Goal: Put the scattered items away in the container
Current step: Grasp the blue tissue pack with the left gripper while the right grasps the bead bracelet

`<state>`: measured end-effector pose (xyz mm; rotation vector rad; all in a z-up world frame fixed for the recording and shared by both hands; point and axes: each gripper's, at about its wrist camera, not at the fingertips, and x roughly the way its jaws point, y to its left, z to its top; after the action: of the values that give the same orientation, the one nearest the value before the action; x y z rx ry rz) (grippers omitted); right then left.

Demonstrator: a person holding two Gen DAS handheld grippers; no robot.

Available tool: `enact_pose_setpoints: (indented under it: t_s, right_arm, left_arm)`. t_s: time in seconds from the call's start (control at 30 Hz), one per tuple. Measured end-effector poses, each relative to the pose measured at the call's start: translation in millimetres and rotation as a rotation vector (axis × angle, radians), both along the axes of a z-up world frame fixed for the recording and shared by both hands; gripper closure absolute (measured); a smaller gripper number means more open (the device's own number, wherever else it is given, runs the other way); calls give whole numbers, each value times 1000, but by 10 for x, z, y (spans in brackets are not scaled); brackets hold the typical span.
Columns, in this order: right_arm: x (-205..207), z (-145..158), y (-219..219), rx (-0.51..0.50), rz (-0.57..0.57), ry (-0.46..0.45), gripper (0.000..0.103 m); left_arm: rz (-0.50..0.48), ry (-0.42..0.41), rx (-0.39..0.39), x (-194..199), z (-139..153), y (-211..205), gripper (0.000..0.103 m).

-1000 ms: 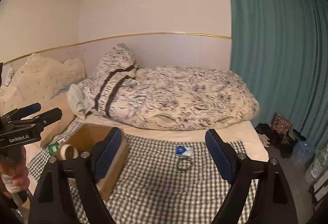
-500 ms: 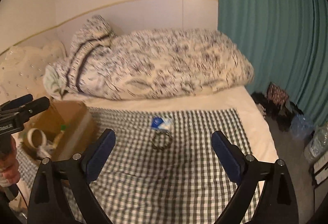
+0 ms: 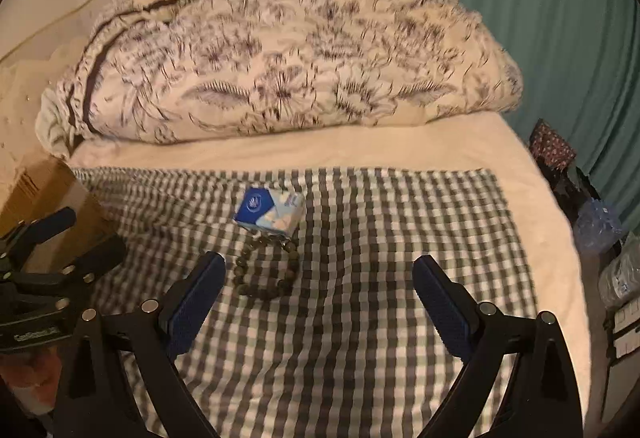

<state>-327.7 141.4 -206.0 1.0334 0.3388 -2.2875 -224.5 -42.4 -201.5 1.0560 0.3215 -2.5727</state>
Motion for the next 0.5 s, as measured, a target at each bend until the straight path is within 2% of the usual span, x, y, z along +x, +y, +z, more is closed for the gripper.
enact_pose_setpoints:
  t_s: [0.17,0.3,0.5]
  right_arm:
    - [-77,-429,-122,29,54,-31,8]
    - [-77,-750,-181,41,104,-53,8]
    - [-111,-1012,-272,18,143,-74,12]
  left_arm:
    - [10,-13,44,-429,-234,-166,0]
    - [-58,-54,119,-829,-400,-221,0]
    - [-137,-167,95,-1340,-729,-86,0]
